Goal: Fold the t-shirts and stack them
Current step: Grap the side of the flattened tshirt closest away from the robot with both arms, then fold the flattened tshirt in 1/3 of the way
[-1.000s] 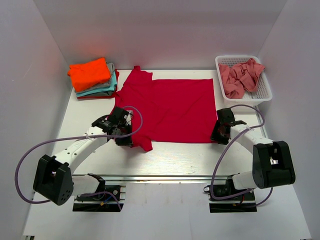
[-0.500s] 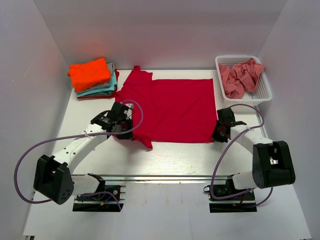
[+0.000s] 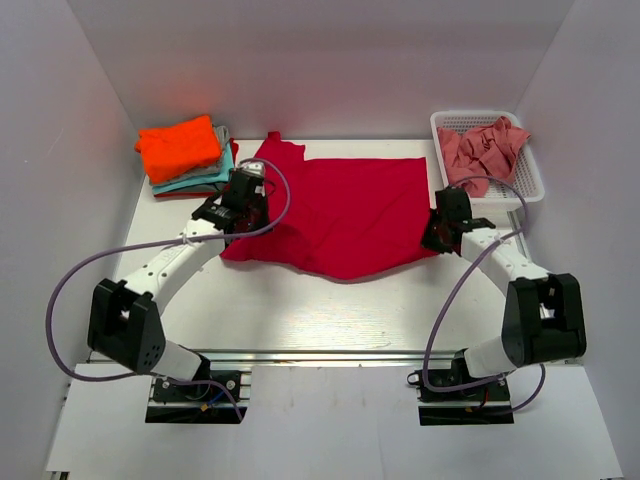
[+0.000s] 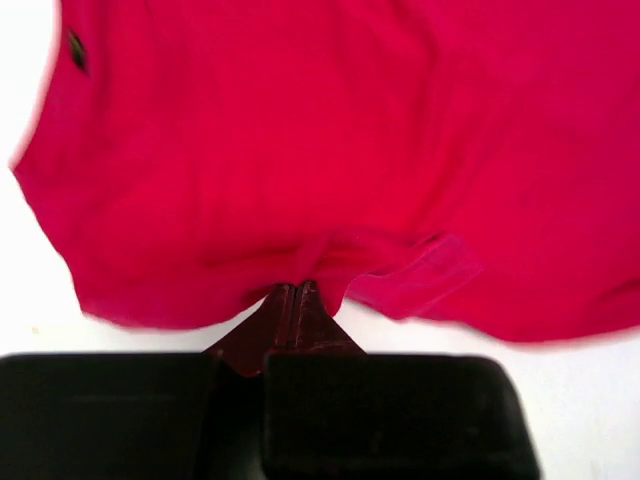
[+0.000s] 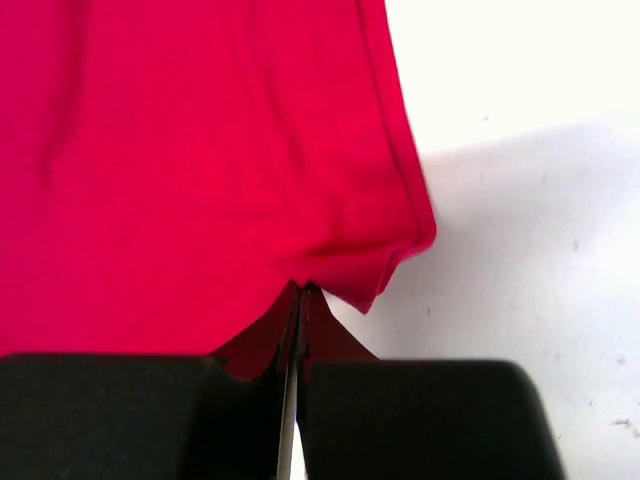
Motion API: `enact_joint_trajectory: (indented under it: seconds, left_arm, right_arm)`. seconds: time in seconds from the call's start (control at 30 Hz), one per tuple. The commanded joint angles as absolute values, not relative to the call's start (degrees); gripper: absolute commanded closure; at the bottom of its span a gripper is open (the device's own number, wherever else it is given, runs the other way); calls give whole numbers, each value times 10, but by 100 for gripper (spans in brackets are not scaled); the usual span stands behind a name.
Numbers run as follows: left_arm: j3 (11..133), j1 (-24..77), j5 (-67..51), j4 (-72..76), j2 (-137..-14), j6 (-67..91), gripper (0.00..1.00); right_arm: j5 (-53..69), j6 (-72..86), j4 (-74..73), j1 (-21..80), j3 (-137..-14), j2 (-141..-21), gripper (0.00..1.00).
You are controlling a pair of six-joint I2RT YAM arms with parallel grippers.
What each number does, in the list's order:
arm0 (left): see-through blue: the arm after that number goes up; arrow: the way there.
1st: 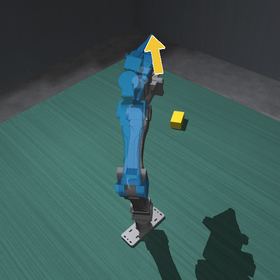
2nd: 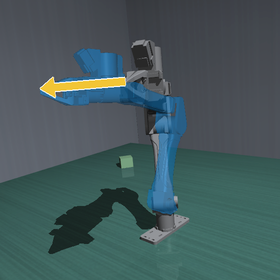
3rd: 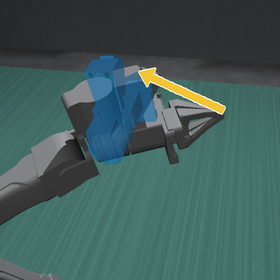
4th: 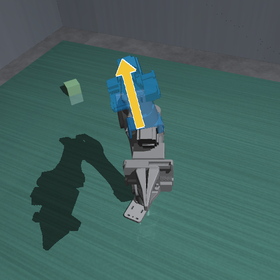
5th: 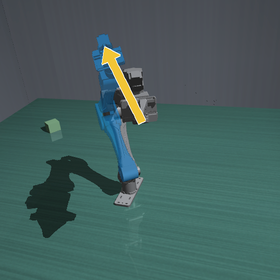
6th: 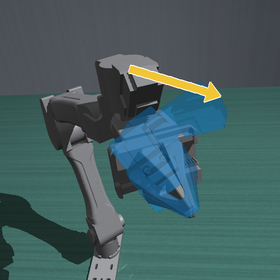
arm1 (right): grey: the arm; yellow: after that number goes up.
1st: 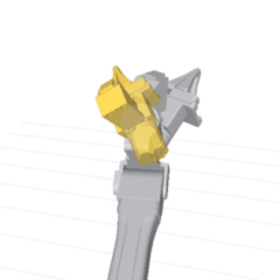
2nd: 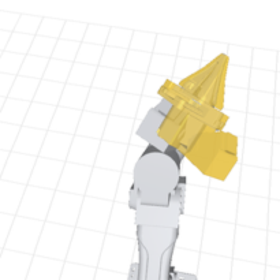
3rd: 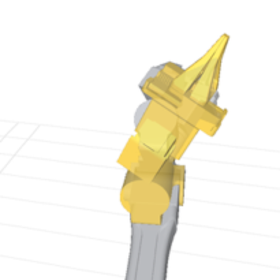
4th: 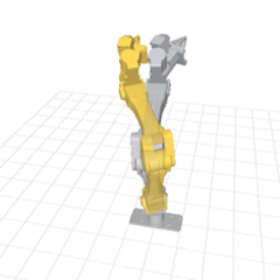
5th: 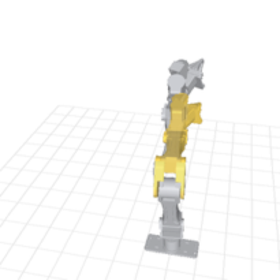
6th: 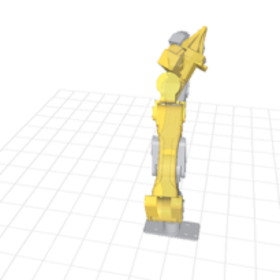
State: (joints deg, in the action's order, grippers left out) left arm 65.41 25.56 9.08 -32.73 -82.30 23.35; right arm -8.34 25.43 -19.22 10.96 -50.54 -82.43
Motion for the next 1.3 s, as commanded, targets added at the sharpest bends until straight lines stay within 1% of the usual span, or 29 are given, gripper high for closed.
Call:
enact_joint_trajectory:
  seconds: [0.0,0.1,0.27,0.43,0.63,0.67,0.8,0.9,0.93,0.97,1.0,1.07,1.1,1.13,1.17,1.23,1.27]
  left_arm:
    - [682,240,153,-266,-843,222,100]
    - [707,235,179,-237,-869,208,100]
    - [737,207,179,-180,-913,152,100]
    - [766,196,168,-121,-968,99,100]
    - [818,168,162,-94,-1048,70,100]
    - [835,162,162,-89,-1059,64,100]
    - [867,150,134,-56,-1112,52,100]
    - [923,144,128,-74,-1163,52,100]
    - [942,144,134,-89,-1176,52,88]
    - [979,138,140,-117,-1189,52,48]
    - [996,138,140,-130,-1211,52,33]
    - [1031,138,132,-154,-1224,57,13]
    - [1031,138,126,-160,-1224,57,1]
    - [1036,138,118,-167,-1224,57,0]
    - [1036,138,118,-167,-1224,57,0]
    - [1017,138,104,-167,-1206,69,0]
    - [1006,138,98,-167,-1197,76,0]
  right_arm:
    - [-110,246,-191,108,-565,-852,100]
    - [-120,247,-191,108,-597,-880,100]
    - [-153,236,-205,107,-670,-927,100]
    - [-171,228,-210,107,-710,-969,100]
    - [-191,210,-219,105,-772,-1021,100]
    - [-201,210,-222,104,-786,-1044,100]
    - [-224,216,-236,101,-841,-1090,100]
    - [-222,214,-249,98,-886,-1123,100]
    - [-222,208,-258,98,-895,-1128,91]
    - [-219,205,-264,99,-911,-1135,70]
    - [-212,198,-264,99,-918,-1137,60]
    - [-173,184,-253,103,-915,-1129,43]
    - [-159,180,-249,100,-911,-1122,36]
    - [-119,174,-226,103,-893,-1111,36]
    - [-99,167,-217,106,-885,-1094,32]
    - [-43,154,-187,107,-855,-1079,28]
    - [-34,154,-181,112,-848,-1075,26]
